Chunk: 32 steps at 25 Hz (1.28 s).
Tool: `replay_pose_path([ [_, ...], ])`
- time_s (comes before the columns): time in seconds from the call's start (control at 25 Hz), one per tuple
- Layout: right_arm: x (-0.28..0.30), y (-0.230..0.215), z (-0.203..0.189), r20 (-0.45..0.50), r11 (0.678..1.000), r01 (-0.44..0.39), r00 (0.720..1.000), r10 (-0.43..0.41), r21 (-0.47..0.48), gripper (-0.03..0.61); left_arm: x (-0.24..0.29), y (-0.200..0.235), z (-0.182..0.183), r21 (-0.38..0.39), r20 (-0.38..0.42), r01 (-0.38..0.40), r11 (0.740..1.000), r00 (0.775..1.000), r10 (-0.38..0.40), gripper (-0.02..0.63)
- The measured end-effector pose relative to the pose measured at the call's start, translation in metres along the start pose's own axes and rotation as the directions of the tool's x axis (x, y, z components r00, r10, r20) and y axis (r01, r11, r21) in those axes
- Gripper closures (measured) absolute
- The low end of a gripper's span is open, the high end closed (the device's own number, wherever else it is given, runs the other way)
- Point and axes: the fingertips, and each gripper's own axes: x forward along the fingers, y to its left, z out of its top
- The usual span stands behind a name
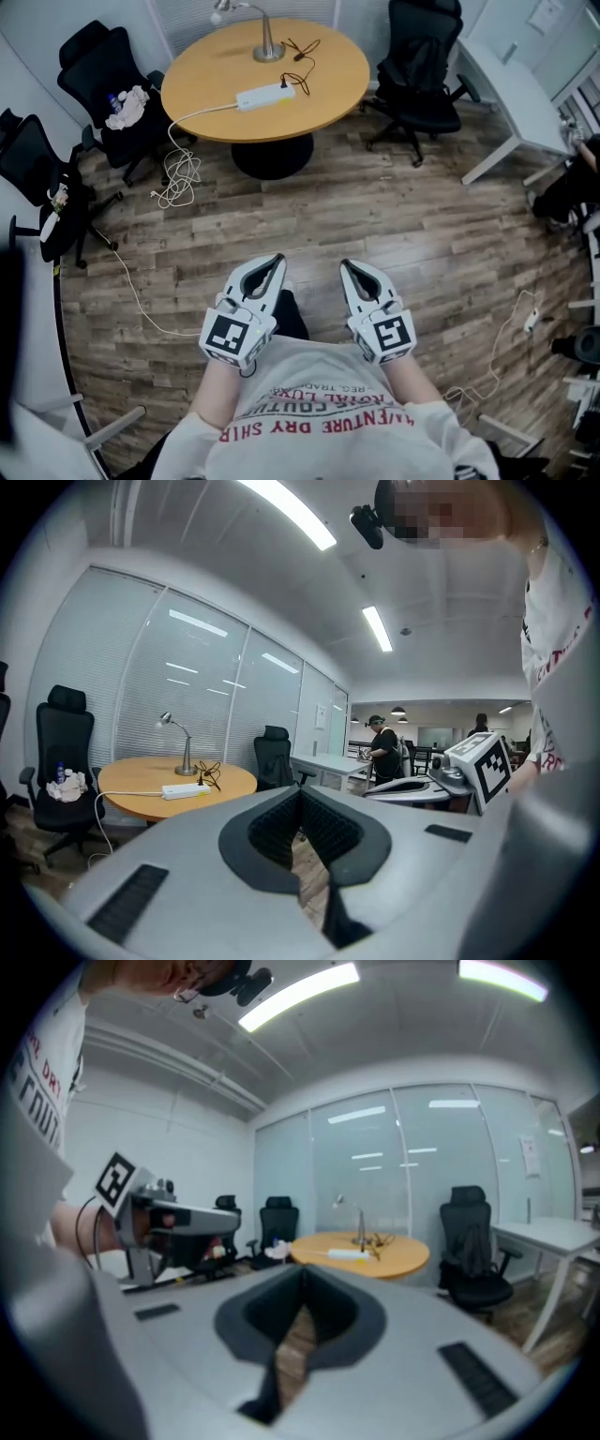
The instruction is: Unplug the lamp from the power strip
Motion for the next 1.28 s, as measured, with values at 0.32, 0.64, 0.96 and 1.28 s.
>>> replay_pose_path([
  [0.32, 0.116, -0.042, 0.034, 0.015, 1.0, 0.002, 1.0, -0.001, -0.021, 0.549, 0.081, 0.108, 0.034, -0.005, 0.018, 0.022, 1.0, 1.0, -0.022, 0.586],
  [0.64, 0.207, -0.076, 0.059, 0.007, 1.0, 0.021, 1.0, -0.021, -0.023, 0.549, 0.132, 0.195, 0.049, -0.015, 0.027, 0.02, 1.0, 0.999, -0.02, 0.586],
  [0.96, 0.273, -0.119, 0.07, -0.009, 0.998, -0.026, 1.0, 0.025, -0.05, 0.549, 0.188, 0.242, 0.045, -0.035, 0.013, -0.031, 0.999, 0.999, 0.031, 0.586],
  [1.28, 0.366, -0.193, 0.091, 0.023, 0.98, -0.172, 0.984, 0.175, -0.104, 0.549, 0.267, 0.298, 0.053, -0.042, 0.008, -0.194, 0.98, 0.981, 0.194, 0.586],
])
